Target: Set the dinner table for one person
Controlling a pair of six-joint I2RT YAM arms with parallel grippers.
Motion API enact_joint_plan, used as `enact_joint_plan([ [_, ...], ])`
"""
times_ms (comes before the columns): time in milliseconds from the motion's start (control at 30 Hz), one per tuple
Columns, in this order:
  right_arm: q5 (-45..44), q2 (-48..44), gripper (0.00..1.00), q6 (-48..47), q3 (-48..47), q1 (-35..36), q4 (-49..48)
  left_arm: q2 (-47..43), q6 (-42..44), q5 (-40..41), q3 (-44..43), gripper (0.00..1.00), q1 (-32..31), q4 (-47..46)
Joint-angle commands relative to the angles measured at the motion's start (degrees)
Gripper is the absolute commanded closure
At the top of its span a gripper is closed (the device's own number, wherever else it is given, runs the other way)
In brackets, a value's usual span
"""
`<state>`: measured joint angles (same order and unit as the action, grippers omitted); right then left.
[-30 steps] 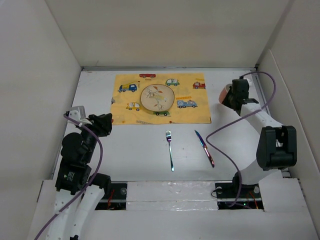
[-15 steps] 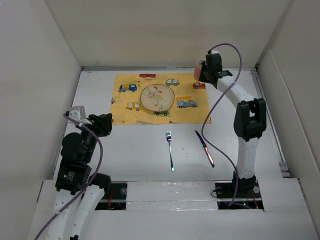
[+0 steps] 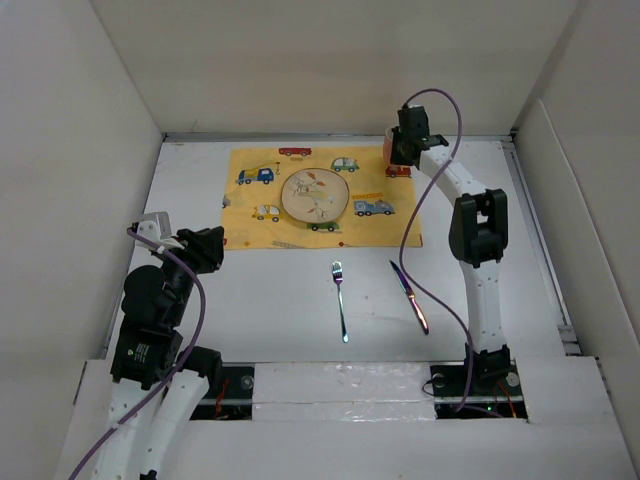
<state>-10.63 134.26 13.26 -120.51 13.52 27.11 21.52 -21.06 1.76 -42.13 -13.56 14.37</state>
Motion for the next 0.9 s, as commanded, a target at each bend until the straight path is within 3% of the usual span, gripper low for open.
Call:
enact_joint_plan([
  [0,-1.5,0.0,1.0,-1.0,-4.8,-0.1,-3.4,-0.5,0.6,-0.3,-0.8,0.7,-0.4,-2.9],
  [267,-0.1,1.4,0.95,-0.5,-3.8,-1.2,-3.6,-0.4,0.8,0.0,-0.8,0.7,-0.4,-3.1],
  [333,0.0,1.0,0.81,0.1,-3.0,-1.2,-4.0,-0.2,0.6,-0.1,-0.7,0.7,-0.4,-2.9],
  [367,-0.2,0.5,0.63,0.5,-2.5,-1.2,-4.1,-0.4,0.6,-0.4,-0.6,0.7,-0.4,-3.2],
  [433,-0.4,-2.5,0.44,0.8,0.8,-1.2,-6.3,-0.3,0.6,-0.3,-0.7,0.7,-0.4,-3.4],
  [533,-0.4,-7.8,0.37,1.2,3.8,-1.2,-7.8,-0.4,0.6,-0.4,-0.7,0.7,-0.4,-3.1],
  [633,-1.3,-14.4,0.36,1.5,6.2,-1.2,-8.6,-0.4,0.6,-0.5,-0.6,0.7,-0.4,-3.6],
  [700,-1.8,-18.6,0.36,2.3,10.7,-0.5,-9.7,-0.4,0.5,-0.5,-0.5,0.7,-0.4,-3.2],
  [767,-1.9,-26.1,0.43,2.8,18.8,1.0,-12.7,-0.7,0.4,-1.0,-0.4,0.7,-0.4,-3.6],
  [800,-1.5,-28.8,0.55,3.6,22.6,1.8,-14.4,-0.7,0.4,-1.0,-0.4,0.7,-0.4,-3.7],
  [833,-0.8,-31.7,0.86,3.6,26.4,2.6,-17.9,-0.7,0.4,-0.9,-0.4,0.7,-0.4,-3.6],
  [867,-0.1,-37.2,0.98,4.3,30.6,3.7,-20.1,-0.7,0.4,-0.9,-0.4,0.7,-0.4,-3.6],
])
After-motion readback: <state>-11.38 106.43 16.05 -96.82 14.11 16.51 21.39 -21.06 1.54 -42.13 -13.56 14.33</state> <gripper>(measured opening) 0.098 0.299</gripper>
